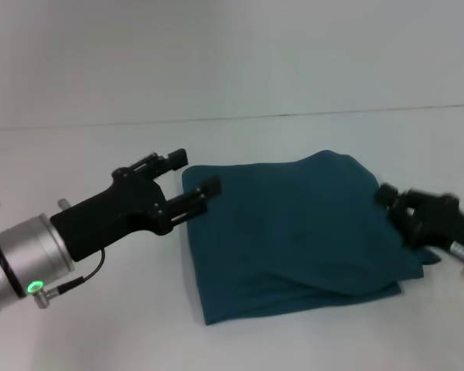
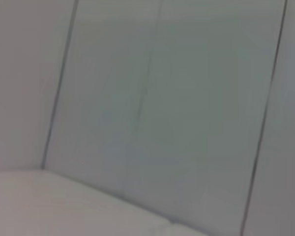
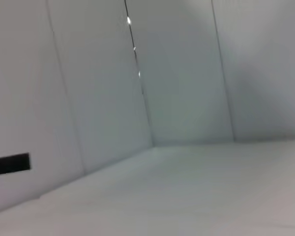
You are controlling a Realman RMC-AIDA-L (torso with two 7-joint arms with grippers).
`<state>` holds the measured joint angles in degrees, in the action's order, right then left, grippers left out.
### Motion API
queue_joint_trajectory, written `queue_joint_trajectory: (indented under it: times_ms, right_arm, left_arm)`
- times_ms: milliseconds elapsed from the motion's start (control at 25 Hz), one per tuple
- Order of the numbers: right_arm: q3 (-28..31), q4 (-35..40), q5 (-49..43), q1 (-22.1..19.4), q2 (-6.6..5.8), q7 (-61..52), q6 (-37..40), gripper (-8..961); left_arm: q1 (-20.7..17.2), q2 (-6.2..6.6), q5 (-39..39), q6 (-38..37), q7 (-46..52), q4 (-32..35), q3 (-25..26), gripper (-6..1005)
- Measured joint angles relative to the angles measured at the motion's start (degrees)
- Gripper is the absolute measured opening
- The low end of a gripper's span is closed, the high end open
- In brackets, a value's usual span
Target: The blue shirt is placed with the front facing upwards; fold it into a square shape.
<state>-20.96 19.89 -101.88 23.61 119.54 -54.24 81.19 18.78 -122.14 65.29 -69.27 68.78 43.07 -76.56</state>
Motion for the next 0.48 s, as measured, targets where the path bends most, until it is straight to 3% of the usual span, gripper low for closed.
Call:
queue_joint_trajectory:
  times_ms: [80, 120, 200, 320, 400, 480]
  right_arm:
    - [-5.58, 13.78, -7.75, 2.34, -0.1, -17.03, 0.31, 30]
    - [-5.58, 13.78, -7.75, 2.34, -0.1, -17.03, 0.31, 31]
    - [-10.55, 23.82, -14.39, 4.23, -0.1, -28.91, 0.83, 32]
    - [-17.88, 34.79, -22.92, 6.71, -0.12, -41.83, 2.85, 147]
    - [-22.59, 39.42, -26.48, 8.4, -0.1, -47.41, 4.77, 223]
    - [-26.56, 41.77, -29.23, 10.01, -0.1, -50.76, 5.94, 366]
  left_arm:
    - [2.43, 0.98, 8.08, 0.37, 7.54, 1.73, 1.87, 754]
    - [3.42, 1.41, 10.93, 0.47, 10.37, 2.15, 2.37, 758]
    - [5.96, 2.43, 18.46, 0.67, 17.36, 3.43, 3.08, 769]
    - [9.64, 3.27, 29.45, 0.42, 25.73, 5.64, 3.09, 794]
    - [11.59, 2.98, 35.96, 0.19, 29.32, 7.37, 2.95, 810]
    - [12.96, 2.43, 40.34, -0.06, 31.06, 8.42, 3.0, 839]
